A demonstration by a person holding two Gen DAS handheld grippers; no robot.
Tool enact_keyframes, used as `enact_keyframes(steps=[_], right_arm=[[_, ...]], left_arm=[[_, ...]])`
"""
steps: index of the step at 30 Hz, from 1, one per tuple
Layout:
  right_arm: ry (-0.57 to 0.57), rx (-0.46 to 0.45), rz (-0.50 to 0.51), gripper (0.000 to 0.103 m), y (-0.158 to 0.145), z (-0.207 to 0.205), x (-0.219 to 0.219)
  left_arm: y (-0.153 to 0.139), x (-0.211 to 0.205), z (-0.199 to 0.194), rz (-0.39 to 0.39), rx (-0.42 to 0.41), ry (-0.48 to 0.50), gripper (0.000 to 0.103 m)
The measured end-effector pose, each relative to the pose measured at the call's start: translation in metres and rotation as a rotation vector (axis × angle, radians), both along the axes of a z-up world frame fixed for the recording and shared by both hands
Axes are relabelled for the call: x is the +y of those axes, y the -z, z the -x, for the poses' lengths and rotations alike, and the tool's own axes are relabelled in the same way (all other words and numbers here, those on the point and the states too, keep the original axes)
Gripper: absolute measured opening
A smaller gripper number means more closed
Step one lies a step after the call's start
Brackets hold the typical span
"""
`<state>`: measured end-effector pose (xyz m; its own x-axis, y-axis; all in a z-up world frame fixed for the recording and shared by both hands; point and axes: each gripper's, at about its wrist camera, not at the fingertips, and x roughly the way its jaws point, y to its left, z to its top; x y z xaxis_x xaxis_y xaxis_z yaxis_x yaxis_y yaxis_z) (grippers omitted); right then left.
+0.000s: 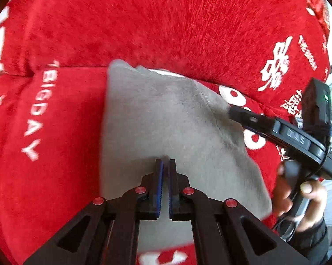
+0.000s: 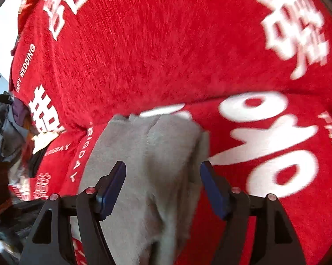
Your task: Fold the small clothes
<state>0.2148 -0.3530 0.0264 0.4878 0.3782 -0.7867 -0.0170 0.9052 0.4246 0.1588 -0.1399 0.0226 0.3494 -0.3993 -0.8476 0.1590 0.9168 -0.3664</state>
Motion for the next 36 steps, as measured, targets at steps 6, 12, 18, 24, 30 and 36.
enact_keyframes(steps=[6, 12, 18, 24, 30, 36], right_arm=[[-0.035, 0.07, 0.021, 0.015, 0.031, -0.046, 0.018], [0.035, 0.009, 0.232, 0.014, 0.03, -0.046, 0.006], [0.124, -0.05, 0.157, 0.066, 0.004, 0.0, -0.019], [0.091, -0.153, 0.186, 0.071, -0.03, 0.073, -0.006], [-0.021, -0.209, 0.268, 0.071, -0.031, 0.126, 0.039], [-0.134, -0.196, 0.243, 0.071, 0.0, 0.141, 0.065]], left_arm=[[0.022, -0.004, -0.008, 0.018, -0.008, -0.001, 0.003], [0.005, 0.012, -0.008, 0.095, 0.019, -0.028, 0.003], [0.011, 0.001, -0.004, -0.096, -0.003, 0.037, 0.001], [-0.007, 0.014, 0.02, -0.063, -0.087, -0.093, 0.097], [-0.006, 0.018, 0.037, -0.082, -0.129, -0.135, 0.096], [0.041, 0.043, 0.042, -0.079, 0.009, -0.15, 0.099]])
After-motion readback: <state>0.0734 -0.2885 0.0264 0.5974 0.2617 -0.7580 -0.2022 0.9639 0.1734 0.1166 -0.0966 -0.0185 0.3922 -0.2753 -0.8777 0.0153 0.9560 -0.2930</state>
